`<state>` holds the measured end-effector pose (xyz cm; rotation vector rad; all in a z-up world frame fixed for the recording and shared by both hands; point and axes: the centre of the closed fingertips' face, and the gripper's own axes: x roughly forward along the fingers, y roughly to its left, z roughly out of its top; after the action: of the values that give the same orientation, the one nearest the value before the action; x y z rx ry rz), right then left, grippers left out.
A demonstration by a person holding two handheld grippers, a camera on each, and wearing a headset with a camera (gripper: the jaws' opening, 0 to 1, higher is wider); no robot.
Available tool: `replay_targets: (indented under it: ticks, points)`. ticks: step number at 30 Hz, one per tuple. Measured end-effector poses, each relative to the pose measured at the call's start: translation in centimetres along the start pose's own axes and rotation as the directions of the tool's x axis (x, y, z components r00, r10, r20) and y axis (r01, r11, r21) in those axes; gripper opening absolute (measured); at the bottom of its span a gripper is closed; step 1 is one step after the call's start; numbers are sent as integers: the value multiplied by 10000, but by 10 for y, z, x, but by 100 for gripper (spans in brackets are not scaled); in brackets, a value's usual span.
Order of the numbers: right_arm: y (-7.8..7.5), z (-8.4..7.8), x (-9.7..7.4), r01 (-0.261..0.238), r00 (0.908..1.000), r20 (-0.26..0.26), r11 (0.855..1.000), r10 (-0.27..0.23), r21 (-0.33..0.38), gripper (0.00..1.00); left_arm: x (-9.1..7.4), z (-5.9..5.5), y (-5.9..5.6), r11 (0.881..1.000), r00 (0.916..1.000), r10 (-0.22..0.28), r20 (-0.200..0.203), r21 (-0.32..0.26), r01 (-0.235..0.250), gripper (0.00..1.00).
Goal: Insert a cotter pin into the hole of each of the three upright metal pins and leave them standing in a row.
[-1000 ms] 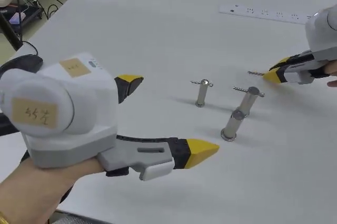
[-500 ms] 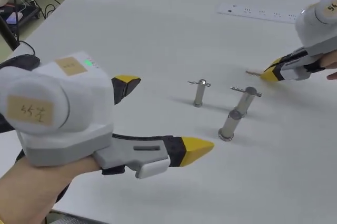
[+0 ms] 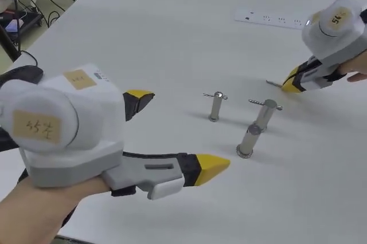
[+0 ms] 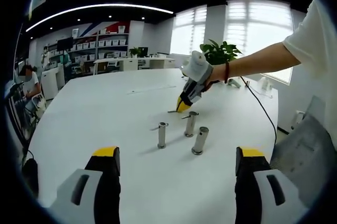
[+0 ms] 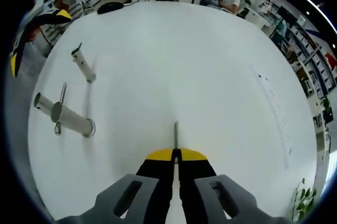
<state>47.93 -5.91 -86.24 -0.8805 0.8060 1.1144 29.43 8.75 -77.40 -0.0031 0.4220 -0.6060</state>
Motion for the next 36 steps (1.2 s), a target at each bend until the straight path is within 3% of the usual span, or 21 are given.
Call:
replay_targets:
  ticks: [10, 20, 31, 36]
  points:
    - [-8, 5, -17, 505, 9975, 503, 9987, -502, -35, 2, 4, 0, -8, 9988, 9993, -385, -20, -294, 384, 83]
    - [-1, 15, -48, 1117, 9850, 1359, 9932, -1062, -338, 2, 8, 11, -20, 9968, 9972, -726, 161, -327, 731, 74]
    - [40, 30, -84, 1241, 9701, 2208, 9879, -1011, -931, 2, 7, 21, -30, 9926, 9936, -1084, 312, -508, 1099, 62]
    - [73, 41, -95, 964, 9630, 2628, 9866, -591, -1316, 2, 6, 24, -37, 9889, 9904, -1345, 307, -601, 1361, 53]
